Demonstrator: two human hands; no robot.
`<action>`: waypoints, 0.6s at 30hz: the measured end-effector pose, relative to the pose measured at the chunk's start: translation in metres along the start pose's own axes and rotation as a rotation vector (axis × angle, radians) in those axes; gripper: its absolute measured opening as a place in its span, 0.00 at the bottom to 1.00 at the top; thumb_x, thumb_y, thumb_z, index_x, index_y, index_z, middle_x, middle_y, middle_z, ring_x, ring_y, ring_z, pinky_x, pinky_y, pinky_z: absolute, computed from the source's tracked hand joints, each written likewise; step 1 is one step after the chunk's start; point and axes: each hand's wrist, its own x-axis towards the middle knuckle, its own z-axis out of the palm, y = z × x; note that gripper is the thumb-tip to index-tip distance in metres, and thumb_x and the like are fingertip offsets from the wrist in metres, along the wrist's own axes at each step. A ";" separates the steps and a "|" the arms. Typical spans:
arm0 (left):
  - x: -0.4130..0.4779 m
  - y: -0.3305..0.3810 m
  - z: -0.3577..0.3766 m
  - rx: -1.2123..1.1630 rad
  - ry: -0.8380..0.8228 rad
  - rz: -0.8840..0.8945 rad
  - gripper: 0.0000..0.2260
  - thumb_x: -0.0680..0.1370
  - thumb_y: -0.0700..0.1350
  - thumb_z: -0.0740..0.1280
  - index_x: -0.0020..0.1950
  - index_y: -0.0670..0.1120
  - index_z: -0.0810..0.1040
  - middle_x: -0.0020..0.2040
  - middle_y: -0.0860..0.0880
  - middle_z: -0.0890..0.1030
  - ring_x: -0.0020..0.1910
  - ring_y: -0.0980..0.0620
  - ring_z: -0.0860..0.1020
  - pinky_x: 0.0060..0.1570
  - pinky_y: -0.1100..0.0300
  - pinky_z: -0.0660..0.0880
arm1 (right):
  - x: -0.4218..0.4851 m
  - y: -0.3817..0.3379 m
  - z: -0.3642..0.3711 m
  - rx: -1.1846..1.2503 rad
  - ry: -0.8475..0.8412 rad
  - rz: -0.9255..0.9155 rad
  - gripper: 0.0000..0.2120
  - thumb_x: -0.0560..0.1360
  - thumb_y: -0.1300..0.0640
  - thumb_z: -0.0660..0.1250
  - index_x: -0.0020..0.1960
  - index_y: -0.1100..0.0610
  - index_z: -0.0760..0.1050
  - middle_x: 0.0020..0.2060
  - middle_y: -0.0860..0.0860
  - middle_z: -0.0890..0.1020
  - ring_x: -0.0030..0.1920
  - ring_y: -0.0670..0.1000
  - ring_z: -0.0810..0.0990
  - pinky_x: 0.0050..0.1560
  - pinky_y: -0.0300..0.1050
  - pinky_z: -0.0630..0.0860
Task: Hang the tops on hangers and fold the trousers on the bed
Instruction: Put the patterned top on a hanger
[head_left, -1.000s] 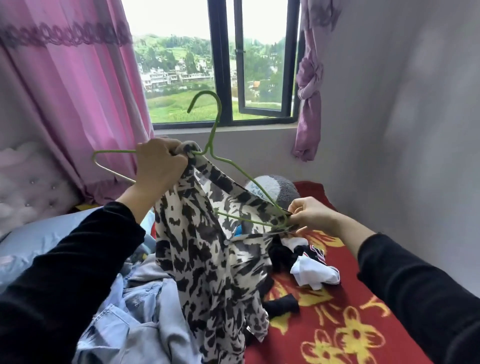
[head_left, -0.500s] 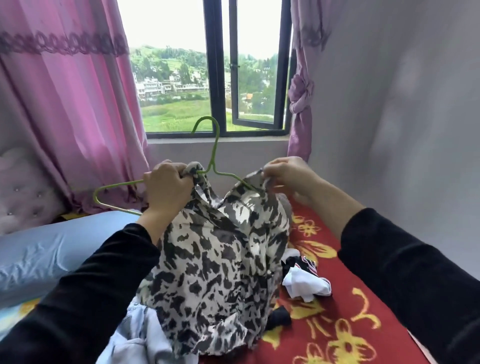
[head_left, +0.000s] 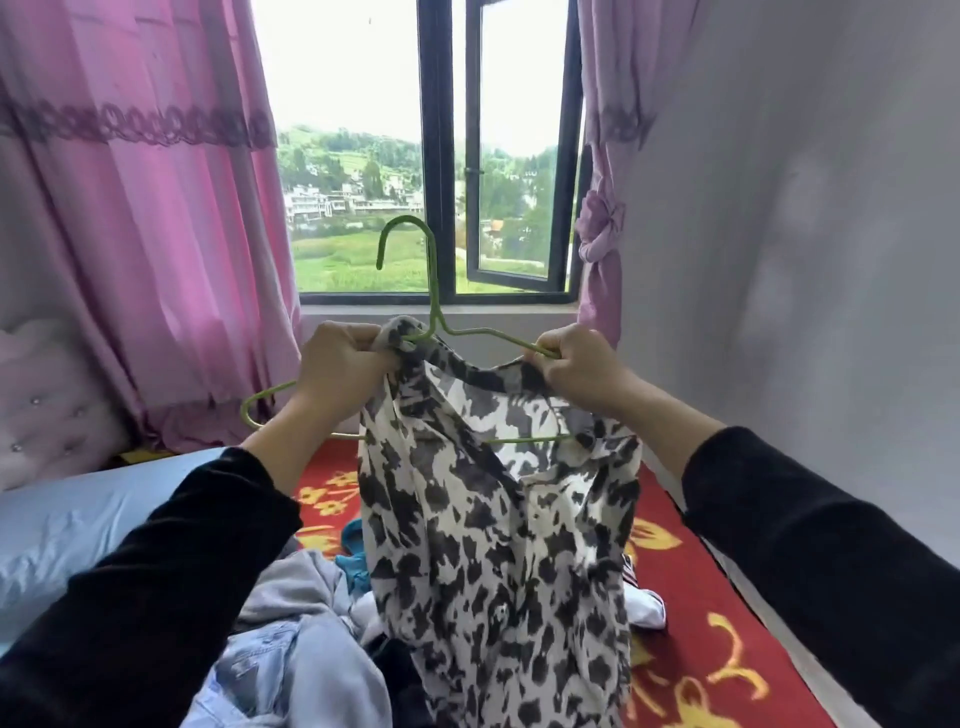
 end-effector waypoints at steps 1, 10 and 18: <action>0.001 -0.002 -0.005 0.016 -0.013 0.031 0.06 0.71 0.44 0.74 0.36 0.53 0.83 0.30 0.47 0.82 0.27 0.57 0.75 0.30 0.65 0.70 | 0.002 -0.001 -0.003 0.012 0.030 0.005 0.16 0.79 0.59 0.64 0.32 0.57 0.73 0.25 0.49 0.73 0.26 0.48 0.70 0.27 0.38 0.66; -0.012 -0.032 -0.044 0.126 -0.011 0.108 0.08 0.73 0.57 0.70 0.39 0.55 0.84 0.29 0.48 0.81 0.29 0.43 0.79 0.36 0.50 0.76 | 0.003 -0.005 -0.027 -0.049 0.128 -0.047 0.08 0.75 0.51 0.70 0.43 0.55 0.77 0.34 0.46 0.77 0.35 0.45 0.74 0.34 0.27 0.66; -0.021 -0.042 -0.059 0.120 0.110 0.072 0.08 0.74 0.54 0.72 0.48 0.52 0.85 0.26 0.53 0.81 0.20 0.58 0.70 0.25 0.63 0.68 | -0.014 0.000 -0.016 -0.504 0.107 0.324 0.10 0.73 0.54 0.68 0.39 0.58 0.71 0.42 0.55 0.79 0.34 0.49 0.74 0.30 0.41 0.68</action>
